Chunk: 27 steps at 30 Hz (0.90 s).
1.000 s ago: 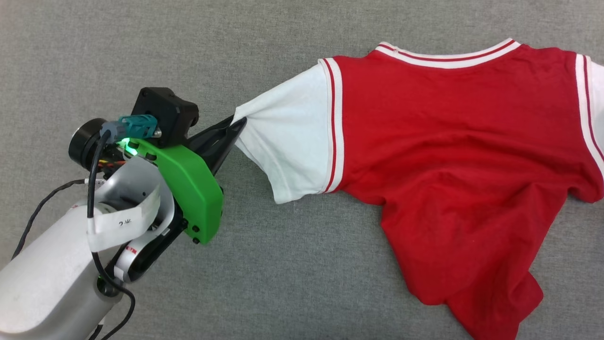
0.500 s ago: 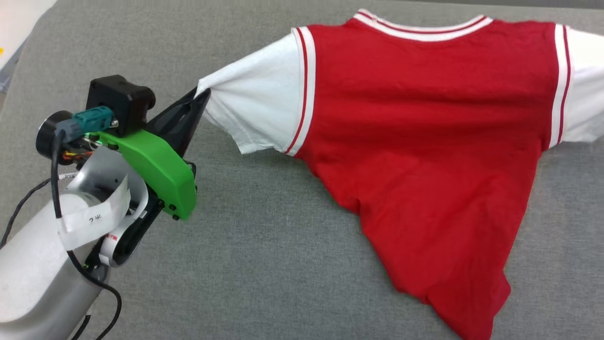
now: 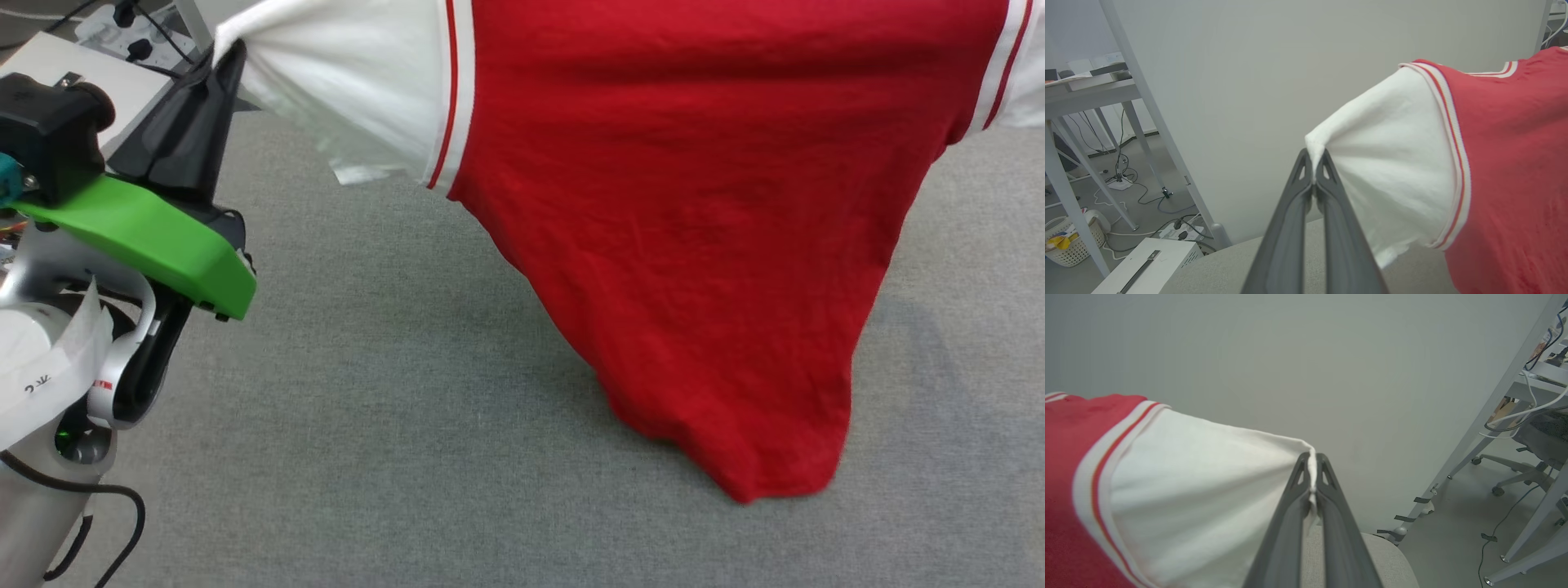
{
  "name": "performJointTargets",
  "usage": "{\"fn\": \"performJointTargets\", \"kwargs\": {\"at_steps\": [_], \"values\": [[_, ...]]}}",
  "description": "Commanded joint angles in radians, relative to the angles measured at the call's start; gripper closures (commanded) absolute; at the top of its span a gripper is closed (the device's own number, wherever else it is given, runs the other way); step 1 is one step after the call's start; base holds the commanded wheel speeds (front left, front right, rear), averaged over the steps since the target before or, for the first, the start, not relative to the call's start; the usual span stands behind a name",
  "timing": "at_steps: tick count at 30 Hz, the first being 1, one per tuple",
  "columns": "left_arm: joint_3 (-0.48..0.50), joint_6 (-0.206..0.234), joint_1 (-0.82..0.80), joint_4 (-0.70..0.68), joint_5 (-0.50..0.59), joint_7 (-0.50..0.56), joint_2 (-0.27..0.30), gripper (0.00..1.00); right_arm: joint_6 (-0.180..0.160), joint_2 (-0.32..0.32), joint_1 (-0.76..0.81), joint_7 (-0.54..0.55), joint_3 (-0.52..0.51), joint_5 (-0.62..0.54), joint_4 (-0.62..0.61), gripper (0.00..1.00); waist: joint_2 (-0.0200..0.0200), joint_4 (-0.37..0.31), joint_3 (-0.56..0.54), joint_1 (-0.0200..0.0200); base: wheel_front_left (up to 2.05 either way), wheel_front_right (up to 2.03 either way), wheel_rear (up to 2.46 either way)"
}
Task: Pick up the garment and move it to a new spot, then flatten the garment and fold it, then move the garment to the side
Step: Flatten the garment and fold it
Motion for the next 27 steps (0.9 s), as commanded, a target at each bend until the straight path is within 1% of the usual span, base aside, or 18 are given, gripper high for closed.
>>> {"fn": "performJointTargets", "kwargs": {"at_steps": [1,7,10,12,16,22,25,26,27], "values": [[0.012,0.011,-0.014,-0.004,0.01,-0.009,0.009,1.0,-0.001,0.0,-0.012,-0.01,-0.006,0.008,-0.012,1.0,0.0119,-0.016,-0.031,0.0001,0.0,0.0,0.0],[0.041,0.022,-0.044,-0.021,0.022,-0.029,0.021,1.0,-0.001,0.01,-0.016,-0.023,-0.021,0.014,-0.058,1.0,0.0119,-0.023,-0.032,0.0001,0.0,0.0,0.0],[0.06,0.028,-0.066,-0.03,0.027,-0.034,0.029,1.0,-0.001,0.012,-0.031,-0.024,-0.029,0.016,-0.074,1.0,0.0119,-0.029,-0.011,0.0001,0.0,0.0,0.0],[0.069,0.027,-0.088,-0.029,0.031,-0.037,0.033,1.0,-0.001,0.01,-0.045,-0.026,-0.032,0.016,-0.08,1.0,0.0119,-0.031,0.005,0.0001,0.0,0.0,0.0],[0.082,0.01,-0.149,-0.011,0.036,-0.034,0.042,1.0,-0.001,0.009,-0.093,-0.033,-0.04,0.02,-0.078,1.0,0.0119,-0.037,0.054,0.0001,0.0,0.0,0.0],[0.085,-0.052,-0.3,0.08,0.04,-0.007,0.056,1.0,-0.001,0.018,-0.225,-0.046,-0.021,0.011,-0.039,1.0,0.0119,-0.044,0.158,0.0001,0.0,0.0,0.0],[0.078,-0.094,-0.401,0.152,0.055,0.006,0.062,1.0,-0.001,0.027,-0.321,-0.065,-0.005,0.0,0.007,1.0,0.0119,-0.048,0.223,0.0001,0.0,0.0,0.0],[0.073,-0.123,-0.471,0.2,0.067,0.012,0.064,1.0,-0.001,0.034,-0.388,-0.083,0.007,-0.007,0.044,1.0,0.0119,-0.051,0.267,0.0001,0.0,0.0,0.0],[0.071,-0.136,-0.505,0.222,0.071,0.014,0.063,1.0,-0.001,0.035,-0.419,-0.093,0.014,-0.013,0.061,1.0,0.0119,-0.051,0.288,0.0001,0.0,0.0,0.0]]}}
